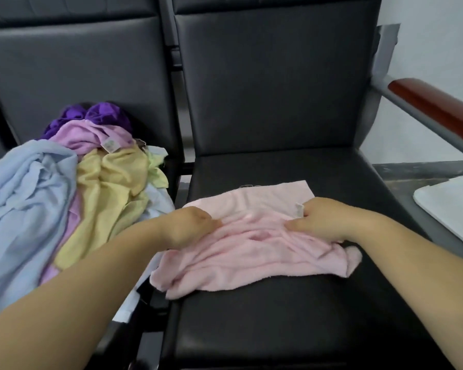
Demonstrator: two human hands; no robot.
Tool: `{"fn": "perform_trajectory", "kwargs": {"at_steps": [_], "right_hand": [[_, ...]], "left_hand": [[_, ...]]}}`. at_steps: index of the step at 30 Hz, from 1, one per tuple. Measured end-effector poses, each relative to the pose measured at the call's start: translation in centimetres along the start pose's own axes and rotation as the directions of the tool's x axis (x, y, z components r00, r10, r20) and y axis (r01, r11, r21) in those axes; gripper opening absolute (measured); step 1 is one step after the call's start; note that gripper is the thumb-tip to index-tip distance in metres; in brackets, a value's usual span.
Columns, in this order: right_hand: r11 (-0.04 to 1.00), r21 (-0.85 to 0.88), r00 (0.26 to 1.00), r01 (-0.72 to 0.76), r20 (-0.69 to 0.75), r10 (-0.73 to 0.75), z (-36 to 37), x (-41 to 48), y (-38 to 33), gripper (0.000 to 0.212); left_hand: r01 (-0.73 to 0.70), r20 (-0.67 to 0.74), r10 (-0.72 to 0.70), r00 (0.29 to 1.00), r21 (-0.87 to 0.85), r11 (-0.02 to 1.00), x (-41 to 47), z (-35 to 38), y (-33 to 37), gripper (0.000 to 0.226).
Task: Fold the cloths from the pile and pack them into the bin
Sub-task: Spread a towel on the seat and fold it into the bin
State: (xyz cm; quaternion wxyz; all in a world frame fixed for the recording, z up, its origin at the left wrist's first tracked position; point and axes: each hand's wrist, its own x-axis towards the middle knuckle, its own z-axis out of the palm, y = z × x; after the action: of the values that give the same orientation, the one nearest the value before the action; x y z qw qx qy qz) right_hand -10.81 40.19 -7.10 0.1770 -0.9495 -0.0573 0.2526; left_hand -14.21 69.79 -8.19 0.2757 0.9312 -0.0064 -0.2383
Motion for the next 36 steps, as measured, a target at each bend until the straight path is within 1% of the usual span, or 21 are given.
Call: {"fn": "perform_trajectory", "kwargs": {"at_steps": [2, 3, 4, 5, 6, 7, 8, 10, 11, 13, 16, 18, 20, 22, 25, 28, 30, 31, 34, 35, 36], "right_hand": [[0.997, -0.042, 0.981, -0.059, 0.180, 0.066, -0.1, -0.6, 0.2, 0.057], [0.996, -0.041, 0.965, -0.074, 0.250, 0.082, -0.3, -0.8, 0.4, 0.063], [0.996, -0.033, 0.950, -0.081, 0.301, 0.087, -0.4, -1.1, 0.6, 0.067], [0.997, -0.013, 0.941, -0.079, 0.329, 0.079, -0.4, -1.3, 0.7, 0.069], [0.997, 0.006, 0.941, -0.079, 0.329, 0.072, -0.5, -1.4, 0.8, 0.072], [0.996, 0.026, 0.951, -0.081, 0.301, 0.070, -0.6, -1.4, 1.1, 0.068], [0.995, 0.051, 0.963, -0.080, 0.262, 0.064, -0.7, -1.4, 1.2, 0.060], [0.988, 0.132, 0.984, -0.080, 0.170, 0.057, -1.1, -1.4, 1.5, 0.035], [0.979, 0.186, 0.992, -0.081, 0.112, 0.060, -1.2, -1.3, 1.6, 0.025], [0.963, 0.261, 0.997, -0.069, -0.009, 0.074, -1.1, -1.0, 1.8, 0.012], [0.947, 0.318, 0.983, -0.051, -0.154, 0.104, -0.7, -0.2, 2.2, 0.010], [0.948, 0.316, 0.968, -0.039, -0.222, 0.114, -0.5, 0.3, 2.4, 0.009], [0.958, 0.285, 0.955, -0.026, -0.277, 0.109, -0.4, 0.6, 2.5, 0.008], [0.971, 0.236, 0.951, -0.019, -0.296, 0.091, -0.3, 0.8, 2.5, 0.007], [0.977, 0.214, 0.968, -0.011, -0.243, 0.065, -0.4, 0.8, 2.4, 0.008], [0.977, 0.214, 0.990, -0.003, -0.135, 0.033, -0.7, 0.4, 2.1, 0.030], [0.981, 0.194, 0.994, 0.004, -0.106, 0.017, -0.8, 0.4, 2.0, 0.038], [0.984, 0.177, 0.993, 0.010, -0.118, 0.011, -0.8, 0.5, 2.1, 0.036], [0.993, 0.110, 0.976, 0.041, -0.218, -0.016, -0.5, 0.9, 2.3, 0.032], [0.993, 0.100, 0.975, 0.054, -0.219, -0.031, -0.4, 1.0, 2.4, 0.035], [0.993, 0.096, 0.981, 0.069, -0.189, -0.050, -0.5, 1.0, 2.5, 0.039]], "left_hand": [[0.044, 0.232, -0.034, 0.972, -0.038, 0.998, -0.6, -0.2, -0.3, 0.041], [0.046, 0.317, -0.032, 0.948, -0.036, 0.998, -1.0, -0.3, -0.5, 0.036], [0.044, 0.370, -0.026, 0.929, -0.039, 0.998, -1.4, -0.2, -0.6, 0.034], [0.043, 0.377, -0.021, 0.926, -0.050, 0.998, -1.7, -0.2, -0.7, 0.034], [0.046, 0.349, -0.019, 0.937, -0.067, 0.997, -1.7, -0.2, -1.0, 0.038], [0.059, 0.303, -0.031, 0.953, -0.083, 0.995, -1.8, -0.3, -1.2, 0.044], [0.077, 0.248, -0.052, 0.967, -0.089, 0.993, -1.8, -0.3, -1.5, 0.046], [0.089, 0.155, -0.076, 0.985, -0.076, 0.993, -1.8, -0.6, -1.9, 0.045], [0.089, 0.134, -0.077, 0.988, -0.086, 0.992, -1.9, -0.6, -2.1, 0.042], [0.100, 0.095, -0.088, 0.992, -0.130, 0.986, -2.0, -0.7, -2.0, 0.034], [0.116, -0.006, -0.117, 0.993, -0.098, 0.988, -1.8, -0.7, -1.8, 0.028], [0.136, -0.094, -0.134, 0.986, 0.006, 0.991, -1.5, -0.7, -1.8, 0.028], [0.146, -0.160, -0.133, 0.978, 0.069, 0.987, -1.2, -0.6, -2.0, 0.030], [0.149, -0.193, -0.133, 0.972, 0.076, 0.986, -0.8, -0.5, -2.2, 0.029], [0.159, -0.216, -0.140, 0.966, 0.074, 0.985, -0.4, -0.5, -2.5, 0.028], [0.164, -0.243, -0.144, 0.959, 0.064, 0.984, -0.1, -0.4, -2.7, 0.032], [0.165, -0.255, -0.144, 0.956, 0.064, 0.984, 0.0, -0.4, -2.8, 0.034], [0.167, -0.261, -0.144, 0.955, 0.069, 0.984, 0.1, -0.4, -2.8, 0.033], [0.183, -0.280, -0.156, 0.947, 0.073, 0.980, 0.2, -0.3, -2.8, 0.033], [0.188, -0.286, -0.162, 0.945, 0.067, 0.980, 0.3, -0.3, -2.8, 0.033], [0.194, -0.293, -0.168, 0.941, 0.063, 0.979, 0.4, -0.3, -2.9, 0.033]]}}
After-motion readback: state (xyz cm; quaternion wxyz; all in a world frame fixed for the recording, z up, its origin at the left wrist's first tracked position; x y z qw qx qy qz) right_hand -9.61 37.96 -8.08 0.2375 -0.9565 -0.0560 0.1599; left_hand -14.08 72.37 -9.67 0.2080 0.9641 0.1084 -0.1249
